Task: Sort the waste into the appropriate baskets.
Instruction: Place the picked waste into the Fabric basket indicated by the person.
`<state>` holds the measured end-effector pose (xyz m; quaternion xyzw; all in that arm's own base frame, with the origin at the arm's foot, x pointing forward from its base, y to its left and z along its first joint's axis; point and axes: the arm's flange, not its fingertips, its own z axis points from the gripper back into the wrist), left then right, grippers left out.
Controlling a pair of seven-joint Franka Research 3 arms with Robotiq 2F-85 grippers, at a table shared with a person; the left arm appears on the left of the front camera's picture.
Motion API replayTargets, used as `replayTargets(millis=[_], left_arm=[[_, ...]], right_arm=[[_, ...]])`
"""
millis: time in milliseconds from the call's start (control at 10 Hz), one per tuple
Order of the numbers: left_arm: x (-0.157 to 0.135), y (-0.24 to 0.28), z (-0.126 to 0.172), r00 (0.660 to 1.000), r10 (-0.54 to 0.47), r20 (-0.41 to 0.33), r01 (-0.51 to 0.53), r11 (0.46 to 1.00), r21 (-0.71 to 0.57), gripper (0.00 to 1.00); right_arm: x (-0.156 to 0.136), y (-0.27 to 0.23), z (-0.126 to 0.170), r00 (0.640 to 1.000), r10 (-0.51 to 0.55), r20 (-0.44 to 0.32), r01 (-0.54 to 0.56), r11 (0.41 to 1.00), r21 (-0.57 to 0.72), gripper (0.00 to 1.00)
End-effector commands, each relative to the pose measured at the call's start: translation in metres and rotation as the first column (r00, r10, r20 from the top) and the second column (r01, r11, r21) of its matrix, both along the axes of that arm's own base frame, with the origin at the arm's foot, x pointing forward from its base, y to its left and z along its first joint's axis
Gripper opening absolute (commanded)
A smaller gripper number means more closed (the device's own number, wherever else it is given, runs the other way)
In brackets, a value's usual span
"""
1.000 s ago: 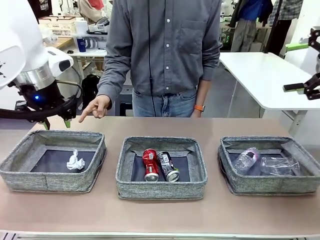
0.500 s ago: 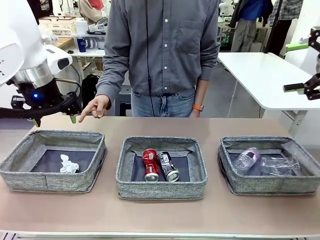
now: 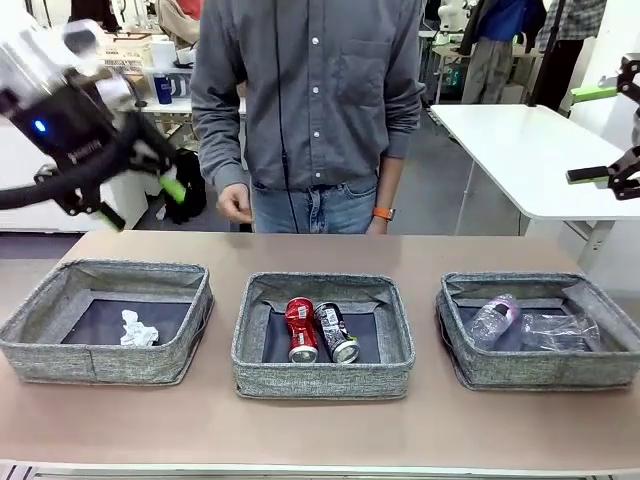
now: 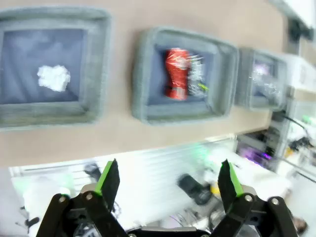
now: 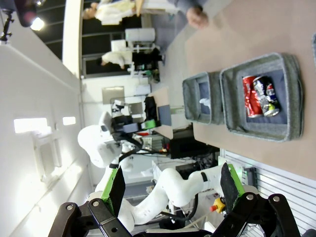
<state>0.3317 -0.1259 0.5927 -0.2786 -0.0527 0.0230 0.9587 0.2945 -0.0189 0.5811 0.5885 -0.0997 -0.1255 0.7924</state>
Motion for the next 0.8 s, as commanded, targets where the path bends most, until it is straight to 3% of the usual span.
replayTargets(millis=[0, 300, 500, 700], left_arm=[[0.004, 0.026, -0.002, 0.961, -0.121, -0.247, -0.032, 0.842, -0.538, 1.0], [0.003, 0.053, -0.018, 0.963, -0.078, -0.259, -0.137, 0.684, -0.716, 1.0], [0.003, 0.058, -0.024, 0.955, -0.039, -0.294, -0.197, 0.657, -0.728, 1.0], [0.007, 0.068, -0.022, 0.961, -0.075, -0.267, -0.15, 0.668, -0.729, 1.0]], right_arm=[[0.003, 0.002, 0.001, 1.0, -0.013, 0.013, 0.013, 1.0, 0.013, 1.0], [0.003, 0.002, 0.001, 1.0, -0.013, 0.013, 0.013, 1.0, 0.013, 1.0], [0.003, 0.002, 0.001, 1.0, -0.013, 0.013, 0.013, 1.0, 0.013, 1.0], [0.003, 0.002, 0.001, 1.0, -0.013, 0.013, 0.013, 1.0, 0.013, 1.0]])
